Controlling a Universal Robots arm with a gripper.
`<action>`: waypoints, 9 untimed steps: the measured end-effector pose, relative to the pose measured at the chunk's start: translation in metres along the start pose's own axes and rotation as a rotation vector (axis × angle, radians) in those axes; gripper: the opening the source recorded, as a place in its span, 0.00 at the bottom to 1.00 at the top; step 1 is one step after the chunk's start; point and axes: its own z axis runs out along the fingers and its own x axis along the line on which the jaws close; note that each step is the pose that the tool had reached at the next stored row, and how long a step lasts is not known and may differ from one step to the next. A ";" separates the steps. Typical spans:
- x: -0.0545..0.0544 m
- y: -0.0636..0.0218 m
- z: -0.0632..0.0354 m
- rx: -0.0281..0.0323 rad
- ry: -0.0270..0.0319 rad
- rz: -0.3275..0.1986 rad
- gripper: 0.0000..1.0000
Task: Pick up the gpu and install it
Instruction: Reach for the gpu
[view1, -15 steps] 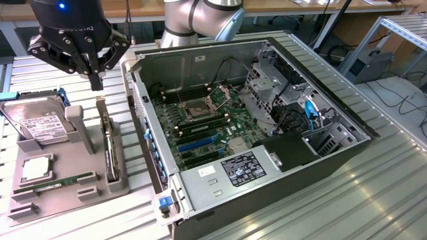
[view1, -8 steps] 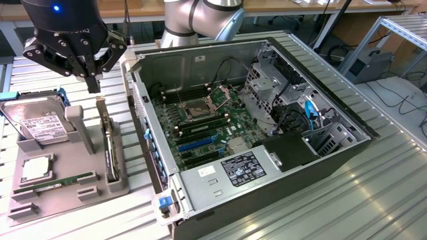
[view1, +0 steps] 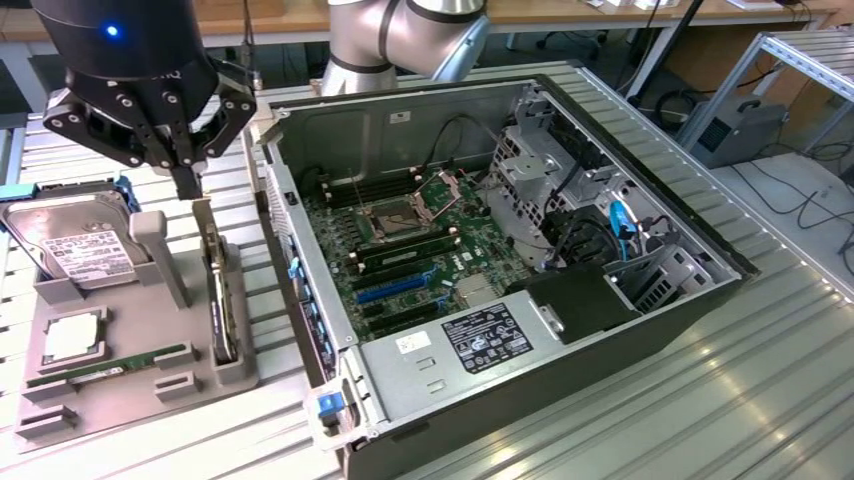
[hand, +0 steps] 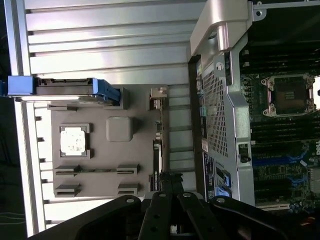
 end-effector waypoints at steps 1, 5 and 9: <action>0.000 -0.0018 -0.0001 0.0000 0.0001 0.000 0.11; -0.001 -0.0082 -0.0004 0.0001 0.0001 0.000 0.11; -0.001 -0.0138 -0.0006 0.0000 0.0000 0.000 0.11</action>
